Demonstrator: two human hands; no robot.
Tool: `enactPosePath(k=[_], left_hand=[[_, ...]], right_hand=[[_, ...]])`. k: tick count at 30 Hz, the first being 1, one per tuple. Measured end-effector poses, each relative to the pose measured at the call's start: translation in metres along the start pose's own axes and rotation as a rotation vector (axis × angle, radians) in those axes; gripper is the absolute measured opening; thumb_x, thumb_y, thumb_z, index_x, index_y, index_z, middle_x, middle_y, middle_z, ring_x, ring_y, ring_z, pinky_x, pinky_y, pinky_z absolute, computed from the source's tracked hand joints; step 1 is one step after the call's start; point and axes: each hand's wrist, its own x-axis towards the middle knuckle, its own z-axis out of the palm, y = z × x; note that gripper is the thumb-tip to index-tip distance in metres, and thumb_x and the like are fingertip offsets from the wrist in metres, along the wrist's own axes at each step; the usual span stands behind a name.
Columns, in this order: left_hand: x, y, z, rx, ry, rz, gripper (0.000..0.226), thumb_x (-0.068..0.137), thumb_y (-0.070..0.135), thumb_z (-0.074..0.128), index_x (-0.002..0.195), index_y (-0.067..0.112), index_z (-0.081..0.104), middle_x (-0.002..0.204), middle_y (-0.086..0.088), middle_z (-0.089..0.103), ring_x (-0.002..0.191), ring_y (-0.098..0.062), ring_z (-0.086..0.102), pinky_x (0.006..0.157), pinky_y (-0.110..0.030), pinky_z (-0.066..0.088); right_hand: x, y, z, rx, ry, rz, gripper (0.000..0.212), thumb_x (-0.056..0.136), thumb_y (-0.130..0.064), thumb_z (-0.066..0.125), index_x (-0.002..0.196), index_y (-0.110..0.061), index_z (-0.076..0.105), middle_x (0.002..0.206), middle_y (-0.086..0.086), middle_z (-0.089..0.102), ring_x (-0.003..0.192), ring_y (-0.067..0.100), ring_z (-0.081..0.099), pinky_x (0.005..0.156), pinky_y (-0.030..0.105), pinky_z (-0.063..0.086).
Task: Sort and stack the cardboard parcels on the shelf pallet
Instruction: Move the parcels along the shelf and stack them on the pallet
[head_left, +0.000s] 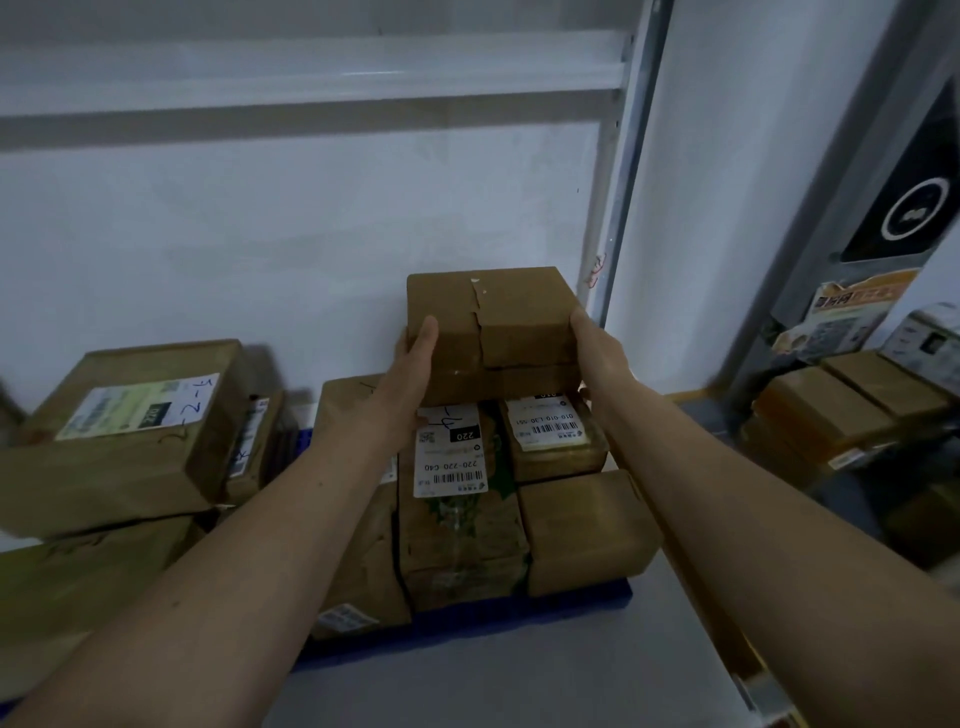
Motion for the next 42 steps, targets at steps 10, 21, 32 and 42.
enactPosePath(k=[10, 21, 32, 42], left_hand=[[0.000, -0.002, 0.007, -0.009, 0.047, -0.012, 0.092, 0.074, 0.087, 0.032, 0.145, 0.030, 0.038, 0.145, -0.002, 0.046, 0.130, -0.027, 0.045, 0.107, -0.054, 0.036], [0.003, 0.003, 0.002, 0.128, 0.090, 0.057, 0.089, 0.081, 0.082, 0.025, 0.147, 0.023, 0.035, 0.146, -0.008, 0.044, 0.133, -0.028, 0.042, 0.112, -0.049, 0.031], [0.005, 0.001, 0.002, 0.244, 0.189, 0.066, 0.084, 0.089, 0.072, 0.019, 0.147, 0.014, 0.033, 0.149, -0.012, 0.040, 0.136, -0.030, 0.037, 0.113, -0.048, 0.028], [0.002, 0.012, -0.023, 0.236, 0.346, 0.199, 0.075, 0.092, 0.069, 0.023, 0.149, 0.021, 0.027, 0.151, -0.008, 0.037, 0.135, -0.030, 0.037, 0.112, -0.049, 0.029]], right_hand=[[0.006, -0.001, 0.001, -0.005, 0.041, 0.036, 0.068, 0.087, -0.067, 0.037, 0.130, -0.016, 0.048, 0.088, -0.002, 0.058, 0.078, 0.017, 0.055, 0.054, 0.029, 0.037], [0.009, -0.006, 0.000, -0.107, 0.043, -0.094, 0.064, 0.093, -0.053, 0.038, 0.141, -0.009, 0.037, 0.119, 0.008, 0.056, 0.086, 0.015, 0.055, 0.059, 0.029, 0.041], [0.001, -0.011, 0.006, -0.186, 0.031, -0.107, 0.057, 0.095, -0.050, 0.039, 0.136, -0.010, 0.040, 0.117, 0.008, 0.053, 0.106, 0.025, 0.053, 0.093, 0.044, 0.046], [-0.015, -0.030, 0.027, -0.133, -0.029, -0.209, 0.050, 0.096, -0.047, 0.041, 0.129, -0.009, 0.045, 0.111, 0.005, 0.055, 0.105, 0.024, 0.055, 0.093, 0.044, 0.049]])
